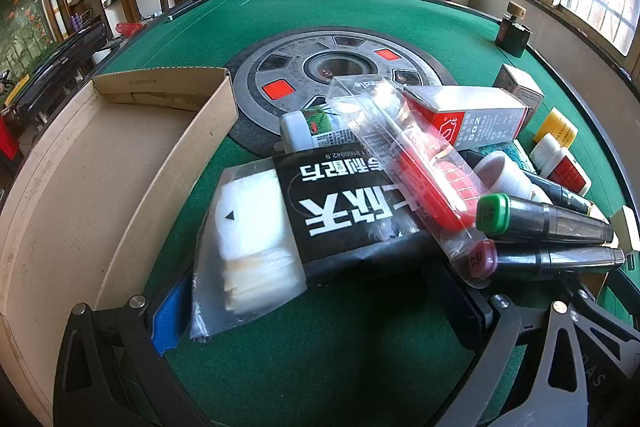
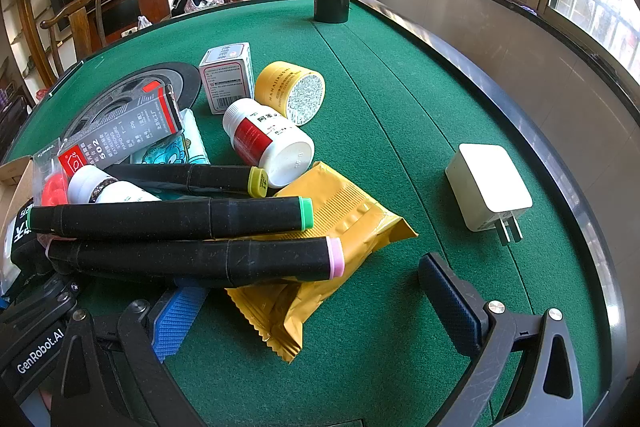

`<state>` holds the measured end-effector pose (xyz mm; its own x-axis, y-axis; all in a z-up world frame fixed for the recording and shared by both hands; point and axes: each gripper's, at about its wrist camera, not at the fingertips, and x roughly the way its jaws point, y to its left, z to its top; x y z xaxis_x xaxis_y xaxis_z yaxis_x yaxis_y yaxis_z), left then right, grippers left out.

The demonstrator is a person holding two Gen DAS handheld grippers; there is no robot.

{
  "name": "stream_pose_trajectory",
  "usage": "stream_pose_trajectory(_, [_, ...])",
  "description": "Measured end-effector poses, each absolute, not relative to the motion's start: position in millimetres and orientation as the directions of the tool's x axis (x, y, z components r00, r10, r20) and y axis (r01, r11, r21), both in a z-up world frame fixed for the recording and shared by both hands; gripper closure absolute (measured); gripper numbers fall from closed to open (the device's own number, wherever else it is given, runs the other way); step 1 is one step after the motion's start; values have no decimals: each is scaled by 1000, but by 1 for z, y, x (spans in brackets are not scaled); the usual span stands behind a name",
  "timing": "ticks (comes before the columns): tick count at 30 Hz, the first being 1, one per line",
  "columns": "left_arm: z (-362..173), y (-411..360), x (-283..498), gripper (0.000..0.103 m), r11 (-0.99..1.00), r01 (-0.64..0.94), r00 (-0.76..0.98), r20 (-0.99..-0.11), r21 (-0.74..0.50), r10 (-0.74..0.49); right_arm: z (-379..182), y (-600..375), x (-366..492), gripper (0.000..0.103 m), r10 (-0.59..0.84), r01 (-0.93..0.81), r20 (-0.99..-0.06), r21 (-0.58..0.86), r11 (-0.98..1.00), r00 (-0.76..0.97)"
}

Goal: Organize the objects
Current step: 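Move both tools toward the pile of items on the table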

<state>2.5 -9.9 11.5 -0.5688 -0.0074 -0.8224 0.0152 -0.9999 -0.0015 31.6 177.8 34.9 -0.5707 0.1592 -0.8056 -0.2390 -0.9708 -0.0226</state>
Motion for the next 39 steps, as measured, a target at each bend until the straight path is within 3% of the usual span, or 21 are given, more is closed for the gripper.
stream_pose_trajectory(10, [16, -12, 0, 1, -999, -30, -529, -848, -16, 29, 36, 180, 30, 0, 111, -165, -841, -26, -986, -530])
stream_pose_trajectory(11, [19, -16, 5, 6, -998, -45, -520, -851, -51, 67, 34, 178, 32, 0, 104, -152, -840, -25, -988, -533])
stream_pose_trajectory(14, [51, -39, 25, 9, -977, -75, -558, -804, -200, 207, 35, 179, 30, 0, 78, -113, -856, -23, -993, -511])
stream_pose_trajectory(17, [91, -63, 44, 8, -968, -119, -649, -720, -222, 245, 44, 179, 38, 11, 65, -94, -840, -17, -995, -539])
stream_pose_trajectory(21, [128, -84, 58, 7, -970, -185, -711, -659, -158, 243, 96, 184, 76, 10, 25, -81, -683, 51, -995, -730])
stream_pose_trajectory(23, [133, -86, 61, 6, -971, -203, -711, -663, -125, 234, 123, 191, 93, 7, 43, -100, -570, 68, -993, -820])
stream_pose_trajectory(24, [131, -84, 60, 6, -972, -206, -708, -669, -111, 226, 135, 194, 102, 0, 79, -128, -497, 65, -990, -864])
stream_pose_trajectory(26, [124, -77, 54, 6, -975, -207, -694, -691, -76, 201, 144, 197, 108, 0, 109, -147, -390, 71, -987, -915])
stream_pose_trajectory(30, [90, -45, 47, 6, -960, -280, -637, -747, -5, 190, 130, 204, 64, 0, 143, -173, -507, 12, -985, -850])
stream_pose_trajectory(33, [75, -26, 38, 6, -943, -328, -624, -763, 61, 168, 113, 206, 58, 0, 201, -208, -479, -40, -977, -855])
stream_pose_trajectory(39, [52, -6, 12, 7, -909, -405, -554, -817, 98, 158, 107, 214, 52, 0, 167, -184, -476, -11, -983, -863])
